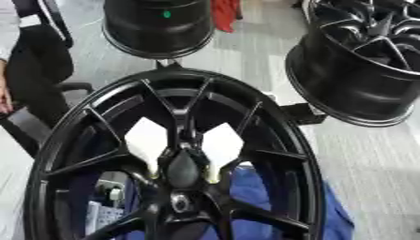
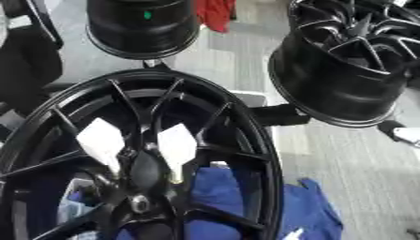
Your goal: Pull the pin out of the wheel hub.
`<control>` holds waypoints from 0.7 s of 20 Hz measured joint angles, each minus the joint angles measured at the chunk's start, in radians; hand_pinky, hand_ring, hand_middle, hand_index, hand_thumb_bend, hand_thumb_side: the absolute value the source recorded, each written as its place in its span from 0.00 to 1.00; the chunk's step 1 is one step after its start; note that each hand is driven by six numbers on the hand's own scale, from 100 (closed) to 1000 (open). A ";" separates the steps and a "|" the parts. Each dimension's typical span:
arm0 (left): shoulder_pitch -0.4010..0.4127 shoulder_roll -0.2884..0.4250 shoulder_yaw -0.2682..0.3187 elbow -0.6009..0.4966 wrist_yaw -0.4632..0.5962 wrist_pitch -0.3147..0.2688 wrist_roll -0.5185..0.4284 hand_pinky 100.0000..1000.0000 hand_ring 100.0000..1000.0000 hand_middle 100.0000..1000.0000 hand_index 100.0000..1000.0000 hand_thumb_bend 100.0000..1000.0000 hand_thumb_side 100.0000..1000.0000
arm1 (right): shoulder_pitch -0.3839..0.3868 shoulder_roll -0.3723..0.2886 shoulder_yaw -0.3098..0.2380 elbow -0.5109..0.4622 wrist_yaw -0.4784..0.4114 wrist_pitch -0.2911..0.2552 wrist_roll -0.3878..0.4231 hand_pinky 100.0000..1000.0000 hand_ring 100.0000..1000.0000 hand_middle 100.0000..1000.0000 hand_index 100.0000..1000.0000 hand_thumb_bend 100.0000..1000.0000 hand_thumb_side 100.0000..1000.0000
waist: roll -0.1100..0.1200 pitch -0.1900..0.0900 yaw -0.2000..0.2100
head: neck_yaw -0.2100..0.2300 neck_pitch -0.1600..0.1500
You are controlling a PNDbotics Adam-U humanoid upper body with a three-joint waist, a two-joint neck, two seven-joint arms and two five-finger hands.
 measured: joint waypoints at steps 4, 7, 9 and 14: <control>0.003 0.000 0.000 0.000 0.000 0.001 -0.001 0.79 0.58 0.62 0.80 0.21 0.21 | -0.101 0.003 0.047 0.000 -0.020 -0.040 0.056 0.97 0.88 0.80 0.86 0.21 0.29 | 0.000 -0.014 0.000 | -0.021 0.026; 0.010 0.000 0.000 0.000 0.000 0.004 -0.001 0.79 0.58 0.62 0.80 0.21 0.21 | -0.181 0.025 0.091 0.000 -0.028 -0.039 0.080 0.96 0.87 0.80 0.86 0.19 0.31 | 0.000 -0.023 -0.005 | -0.021 0.052; 0.014 0.000 0.000 0.000 0.000 0.006 0.001 0.79 0.58 0.62 0.80 0.21 0.21 | -0.214 0.041 0.113 0.000 -0.039 -0.022 0.097 0.95 0.87 0.80 0.86 0.18 0.31 | 0.000 -0.029 -0.009 | -0.020 0.065; 0.016 0.000 0.000 0.000 0.000 0.010 0.004 0.79 0.58 0.62 0.80 0.22 0.21 | -0.267 0.074 0.153 0.000 -0.083 0.012 0.131 0.94 0.87 0.80 0.87 0.18 0.31 | -0.007 -0.035 -0.011 | -0.019 0.079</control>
